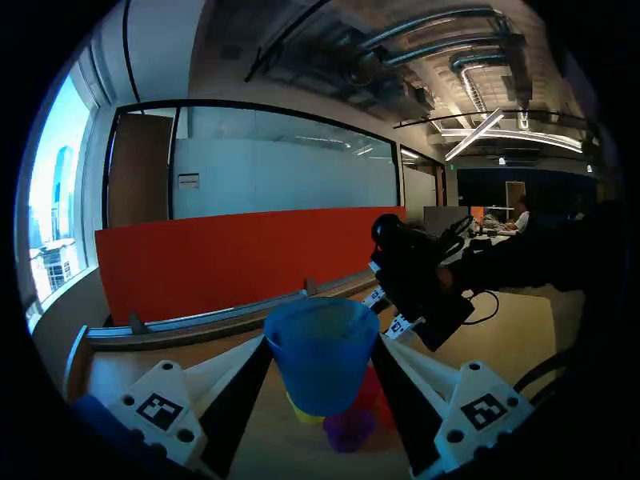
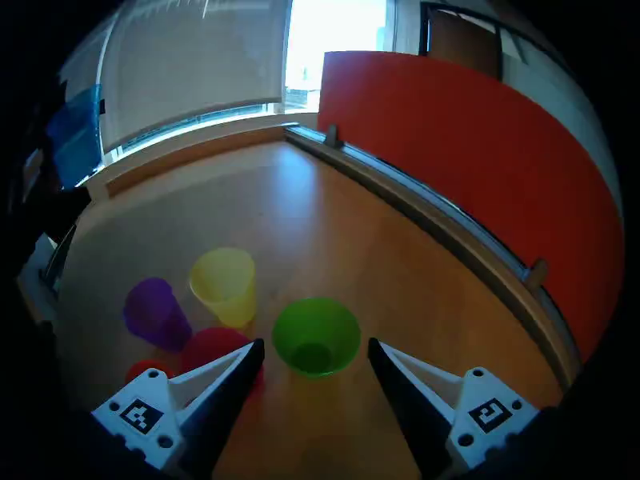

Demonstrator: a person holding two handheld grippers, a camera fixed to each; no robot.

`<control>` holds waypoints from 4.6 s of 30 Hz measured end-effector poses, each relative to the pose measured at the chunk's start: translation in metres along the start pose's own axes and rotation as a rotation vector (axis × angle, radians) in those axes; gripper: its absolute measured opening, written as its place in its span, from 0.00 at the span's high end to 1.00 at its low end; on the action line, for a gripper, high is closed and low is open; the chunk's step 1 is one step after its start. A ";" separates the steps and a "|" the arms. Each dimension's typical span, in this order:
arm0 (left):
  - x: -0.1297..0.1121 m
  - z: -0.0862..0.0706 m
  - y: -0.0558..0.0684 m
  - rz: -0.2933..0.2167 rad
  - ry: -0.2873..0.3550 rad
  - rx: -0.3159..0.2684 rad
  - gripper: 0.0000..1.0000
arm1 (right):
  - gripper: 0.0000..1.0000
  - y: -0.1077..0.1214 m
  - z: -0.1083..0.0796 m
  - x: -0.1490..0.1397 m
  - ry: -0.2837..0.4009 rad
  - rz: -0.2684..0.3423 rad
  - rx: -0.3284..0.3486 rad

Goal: Pour water

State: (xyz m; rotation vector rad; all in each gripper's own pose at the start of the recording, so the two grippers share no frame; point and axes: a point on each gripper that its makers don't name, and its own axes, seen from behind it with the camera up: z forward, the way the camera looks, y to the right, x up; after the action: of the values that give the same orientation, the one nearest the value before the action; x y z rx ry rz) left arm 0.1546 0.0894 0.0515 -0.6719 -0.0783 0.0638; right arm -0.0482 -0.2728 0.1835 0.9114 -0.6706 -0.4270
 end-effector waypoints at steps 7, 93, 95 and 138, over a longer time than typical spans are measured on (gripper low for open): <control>-0.004 -0.001 -0.004 -0.002 0.001 0.005 0.16 | 0.00 0.001 0.006 -0.001 -0.016 -0.005 0.003; 0.001 -0.004 0.000 -0.006 0.015 0.012 0.16 | 0.05 -0.009 -0.050 0.054 0.222 0.055 -0.013; 0.000 -0.003 0.001 -0.006 0.014 0.012 0.16 | 0.05 -0.010 -0.055 0.056 0.232 0.060 -0.011; 0.014 0.001 0.020 0.011 0.026 -0.004 0.16 | 0.05 -0.030 -0.117 0.090 0.485 0.058 -0.023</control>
State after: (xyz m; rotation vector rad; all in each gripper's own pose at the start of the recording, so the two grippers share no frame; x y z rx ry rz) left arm 0.1674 0.1070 0.0402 -0.6775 -0.0502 0.0658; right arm 0.0955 -0.2761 0.1391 0.9267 -0.2462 -0.1500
